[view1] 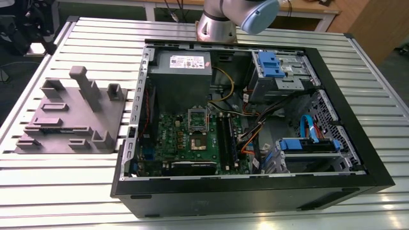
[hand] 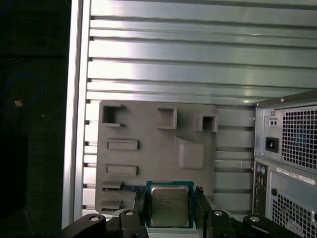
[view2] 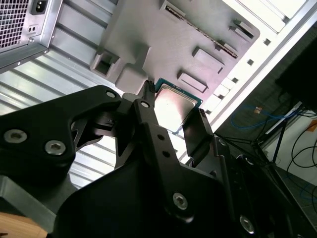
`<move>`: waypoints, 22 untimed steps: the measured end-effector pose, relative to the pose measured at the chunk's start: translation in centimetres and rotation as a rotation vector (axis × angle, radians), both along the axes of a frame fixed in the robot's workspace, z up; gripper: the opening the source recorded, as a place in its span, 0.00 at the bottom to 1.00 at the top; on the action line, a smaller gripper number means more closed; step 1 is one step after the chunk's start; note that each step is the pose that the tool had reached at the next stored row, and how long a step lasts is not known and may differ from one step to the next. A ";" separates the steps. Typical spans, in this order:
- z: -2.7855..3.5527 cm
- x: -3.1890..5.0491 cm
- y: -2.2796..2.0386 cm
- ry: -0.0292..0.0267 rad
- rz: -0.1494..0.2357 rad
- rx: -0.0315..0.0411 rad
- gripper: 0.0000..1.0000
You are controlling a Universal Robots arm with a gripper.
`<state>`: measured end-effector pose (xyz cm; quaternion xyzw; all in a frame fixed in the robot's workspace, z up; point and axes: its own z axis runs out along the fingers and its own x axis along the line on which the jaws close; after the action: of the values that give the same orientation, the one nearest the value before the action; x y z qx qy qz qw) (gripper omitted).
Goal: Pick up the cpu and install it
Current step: 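Pick up the cpu and move it towards the insertion slot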
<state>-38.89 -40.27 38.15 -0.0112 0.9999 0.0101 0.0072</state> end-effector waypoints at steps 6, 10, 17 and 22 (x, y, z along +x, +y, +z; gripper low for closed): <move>0.00 0.38 0.00 -0.0001 0.000 0.0000 0.47; 0.00 0.63 0.00 0.0000 0.000 0.0000 0.47; -0.01 1.02 0.00 -0.0001 0.000 0.0001 0.47; -0.01 1.32 0.00 -0.0001 0.000 0.0000 0.47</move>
<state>-37.57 -40.28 38.15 -0.0113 0.9999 0.0101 0.0072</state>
